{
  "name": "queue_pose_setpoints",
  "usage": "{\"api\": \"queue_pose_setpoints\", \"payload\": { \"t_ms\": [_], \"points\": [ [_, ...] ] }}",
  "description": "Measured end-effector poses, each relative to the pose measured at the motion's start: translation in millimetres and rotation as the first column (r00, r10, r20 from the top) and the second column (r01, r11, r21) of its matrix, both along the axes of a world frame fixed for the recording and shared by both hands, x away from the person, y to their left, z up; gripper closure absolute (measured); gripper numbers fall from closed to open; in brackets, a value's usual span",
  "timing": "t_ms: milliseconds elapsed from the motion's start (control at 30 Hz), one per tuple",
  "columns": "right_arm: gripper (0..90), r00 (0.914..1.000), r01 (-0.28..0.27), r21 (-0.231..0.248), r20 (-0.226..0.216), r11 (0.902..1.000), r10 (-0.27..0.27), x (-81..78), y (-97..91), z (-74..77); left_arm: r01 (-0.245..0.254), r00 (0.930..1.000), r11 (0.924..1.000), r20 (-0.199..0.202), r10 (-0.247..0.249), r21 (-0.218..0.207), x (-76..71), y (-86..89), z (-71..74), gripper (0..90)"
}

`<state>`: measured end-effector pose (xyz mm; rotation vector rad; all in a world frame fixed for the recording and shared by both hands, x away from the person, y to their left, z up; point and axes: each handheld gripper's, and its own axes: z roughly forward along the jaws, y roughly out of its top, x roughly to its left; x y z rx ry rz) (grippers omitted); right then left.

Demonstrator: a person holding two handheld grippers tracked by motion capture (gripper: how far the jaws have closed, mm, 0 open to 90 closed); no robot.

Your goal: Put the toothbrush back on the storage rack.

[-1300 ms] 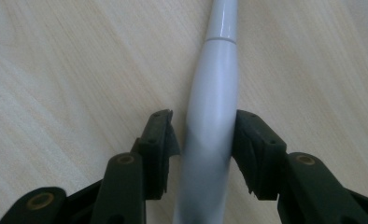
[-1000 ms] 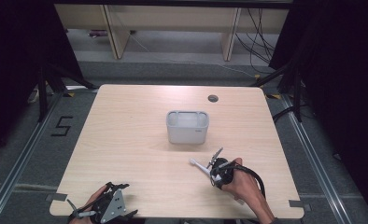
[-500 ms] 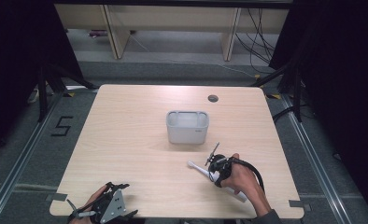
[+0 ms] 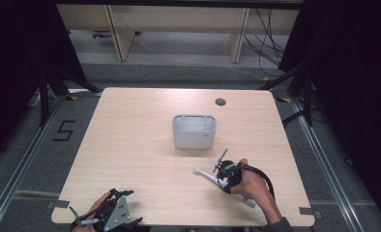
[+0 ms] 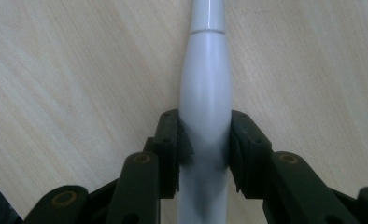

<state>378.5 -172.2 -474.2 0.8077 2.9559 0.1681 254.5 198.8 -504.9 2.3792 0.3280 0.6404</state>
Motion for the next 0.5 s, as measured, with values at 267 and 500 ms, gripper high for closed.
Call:
{"api": "queue_pose_setpoints", "payload": {
  "t_ms": [267, 500],
  "points": [
    [67.1, 0.9995, 0.013, 0.051, 0.029, 0.9986, -0.014, -4.3, -5.1, 10.0, -0.003, 1.0, 1.0, 0.008, 0.003, 0.005, -0.1, 0.1, 1.0, 15.2],
    [67.1, 0.9951, 0.03, 0.16, 0.089, 0.9866, -0.045, -4.4, -18.4, 23.8, -0.01, 0.9998, 0.9999, 0.017, 0.01, 0.0, -0.4, -0.3, 0.3, 15.2]
  ]
}}
